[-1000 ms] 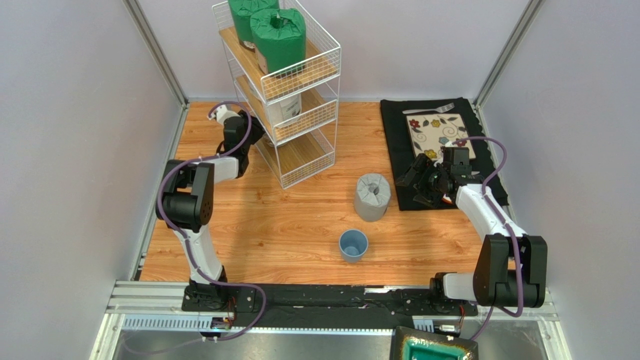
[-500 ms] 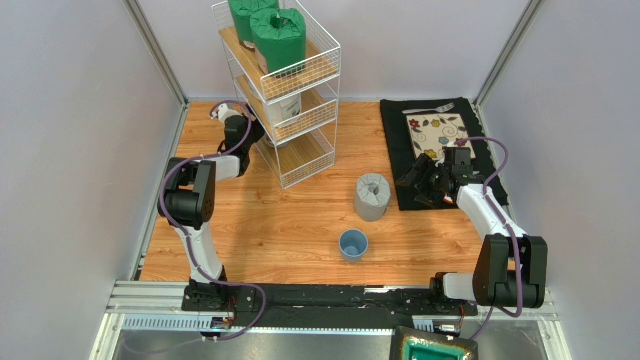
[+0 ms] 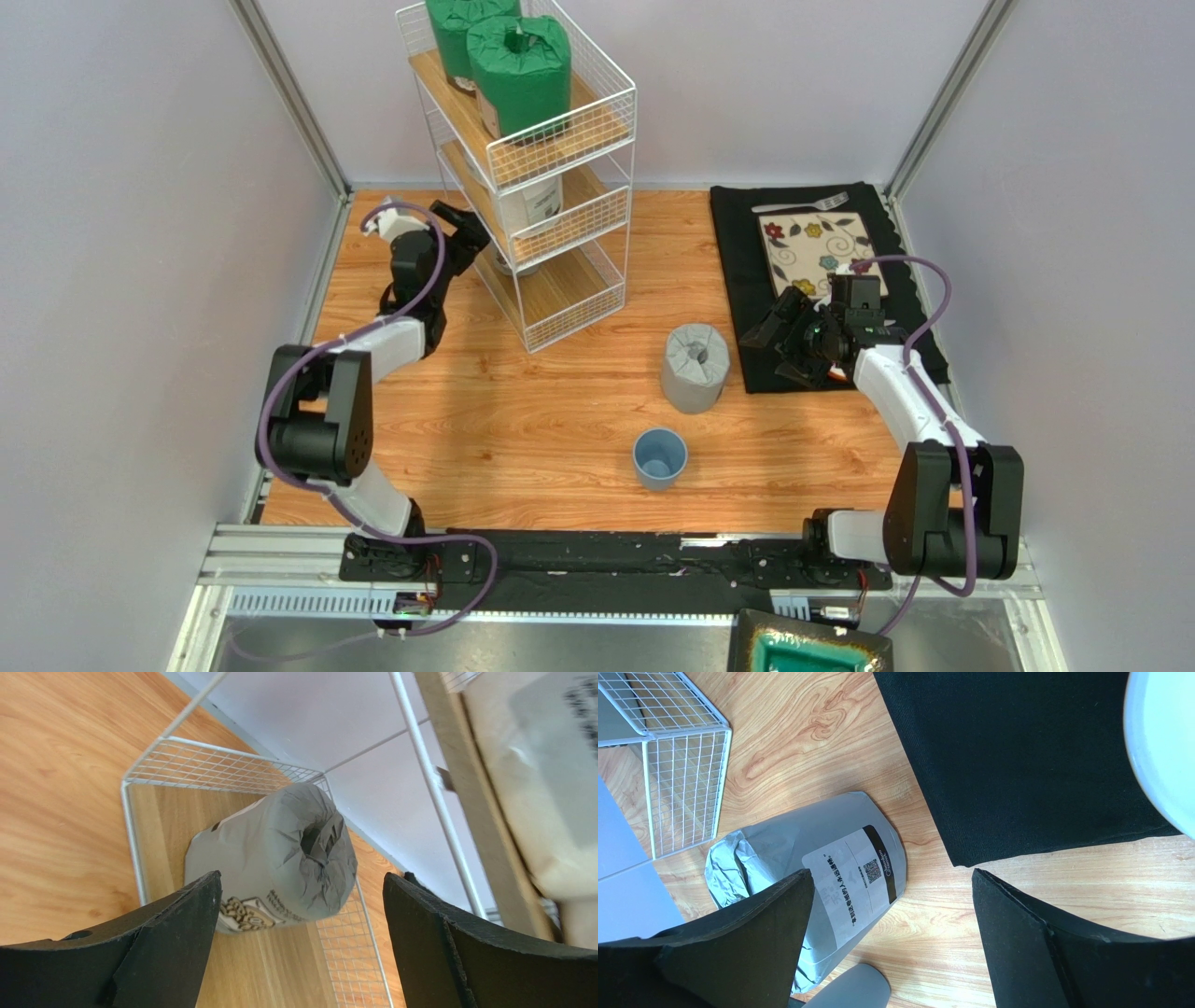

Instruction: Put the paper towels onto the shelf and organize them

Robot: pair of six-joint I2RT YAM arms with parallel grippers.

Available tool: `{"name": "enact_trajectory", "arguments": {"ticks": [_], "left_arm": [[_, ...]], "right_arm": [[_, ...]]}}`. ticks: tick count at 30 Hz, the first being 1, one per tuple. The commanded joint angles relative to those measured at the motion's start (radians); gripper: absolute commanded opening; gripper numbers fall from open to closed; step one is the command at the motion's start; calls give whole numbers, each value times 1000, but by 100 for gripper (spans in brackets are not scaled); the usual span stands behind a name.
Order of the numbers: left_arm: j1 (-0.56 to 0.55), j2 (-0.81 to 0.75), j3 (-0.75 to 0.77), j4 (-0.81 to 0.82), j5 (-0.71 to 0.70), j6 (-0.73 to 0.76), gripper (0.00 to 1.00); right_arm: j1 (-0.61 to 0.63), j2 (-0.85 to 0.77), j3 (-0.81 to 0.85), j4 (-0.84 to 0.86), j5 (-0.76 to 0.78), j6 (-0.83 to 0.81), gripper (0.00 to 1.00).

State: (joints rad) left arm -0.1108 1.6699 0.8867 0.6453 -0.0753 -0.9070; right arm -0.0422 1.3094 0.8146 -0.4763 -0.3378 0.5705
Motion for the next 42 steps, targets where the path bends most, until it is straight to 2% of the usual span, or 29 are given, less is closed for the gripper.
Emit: {"name": "enact_trajectory", "arguments": {"ticks": [1,4,6,10,12,16,17,18,20,21,22,26,29,33,38,42], "left_arm": [[22,-163,-109,-15,-17,16,93],[33,-295,-209,-76,-29,49,93],[39,-376,-259,-188,-56,75,93],[40,-644,-376,-301,-95,141,94],[40,-726,-428,-383,-86,148,94],[28,-903,-466,-524,58,129,94],[7,-929,-471,-582,60,126,94],[-63,-979,-471,-608,46,128,94],[-165,-1025,-473,-677,-64,138,94],[-276,-1056,-471,-691,-105,145,94],[-329,-1064,-471,-702,-176,145,94],[-609,-1024,-479,-659,-291,134,95],[-713,-935,-480,-546,-336,151,95],[-763,-762,-437,-409,-267,171,95],[-770,-586,-344,-258,-190,194,96],[-770,-387,-223,-220,-89,226,96]], "right_arm": [[-4,-32,38,-4,10,-9,87],[-4,-30,43,-2,6,-6,87],[-4,-30,43,-2,6,-8,87],[-4,-29,37,-2,11,-15,87],[-4,-22,37,-4,14,-17,87],[-4,-15,34,7,10,-12,87],[-4,-15,34,8,11,-12,87],[-4,-13,34,8,10,-11,86],[-4,-16,31,11,11,-6,86],[-4,-19,28,11,13,-4,86],[-4,-25,26,16,7,-1,86],[-2,-38,12,16,-1,0,86],[-2,-58,6,13,-3,3,86],[-2,-87,-9,10,-1,8,86],[-2,-96,-17,10,-3,11,86],[-2,-93,-20,18,-9,15,86]]}}
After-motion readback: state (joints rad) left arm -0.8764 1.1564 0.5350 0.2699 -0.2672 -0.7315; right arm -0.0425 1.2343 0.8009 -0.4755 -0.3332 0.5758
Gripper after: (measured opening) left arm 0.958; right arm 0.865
